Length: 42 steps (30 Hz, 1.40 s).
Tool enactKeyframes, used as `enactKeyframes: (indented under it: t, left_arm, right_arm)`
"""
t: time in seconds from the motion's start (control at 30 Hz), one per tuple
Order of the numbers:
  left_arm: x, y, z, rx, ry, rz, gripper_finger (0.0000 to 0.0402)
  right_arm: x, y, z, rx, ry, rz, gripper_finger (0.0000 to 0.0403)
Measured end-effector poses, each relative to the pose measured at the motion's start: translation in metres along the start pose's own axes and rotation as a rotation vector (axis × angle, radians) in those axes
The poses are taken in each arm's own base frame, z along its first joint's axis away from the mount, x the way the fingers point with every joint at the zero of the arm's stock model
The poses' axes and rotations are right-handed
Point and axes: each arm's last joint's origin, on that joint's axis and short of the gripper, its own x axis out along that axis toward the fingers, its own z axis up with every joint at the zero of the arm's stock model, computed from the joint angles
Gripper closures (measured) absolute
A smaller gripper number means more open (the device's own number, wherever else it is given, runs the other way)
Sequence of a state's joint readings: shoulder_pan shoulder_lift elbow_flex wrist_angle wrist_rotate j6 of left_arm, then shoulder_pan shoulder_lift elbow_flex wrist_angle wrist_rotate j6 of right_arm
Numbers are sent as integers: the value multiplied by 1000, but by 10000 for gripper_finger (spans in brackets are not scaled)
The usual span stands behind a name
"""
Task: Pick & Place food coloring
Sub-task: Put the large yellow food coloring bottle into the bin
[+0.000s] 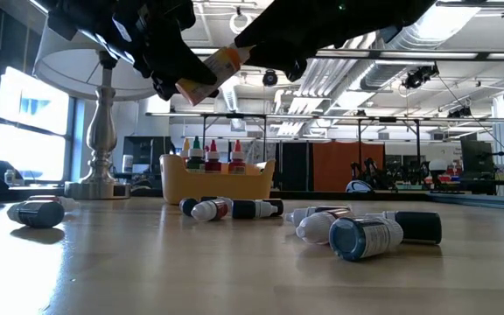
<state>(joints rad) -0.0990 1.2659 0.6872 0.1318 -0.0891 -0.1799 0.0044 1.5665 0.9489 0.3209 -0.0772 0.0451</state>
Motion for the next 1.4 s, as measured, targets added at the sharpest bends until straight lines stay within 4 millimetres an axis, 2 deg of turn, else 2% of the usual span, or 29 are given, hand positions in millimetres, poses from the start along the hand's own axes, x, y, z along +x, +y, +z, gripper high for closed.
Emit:
enactKeyframes:
  t: [0.57, 0.97, 1.4]
  left_arm:
    - [0, -1, 4, 21, -44, -7, 261]
    - [0, 0, 4, 20, -47, -2, 261]
    - [0, 0, 5, 21, -50, 12, 261]
  right_arm:
    - [0, 0, 1, -2, -15, 0, 214]
    - [0, 0, 1, -1, -5, 11, 288]
    - [0, 0, 0, 3, -6, -14, 291]
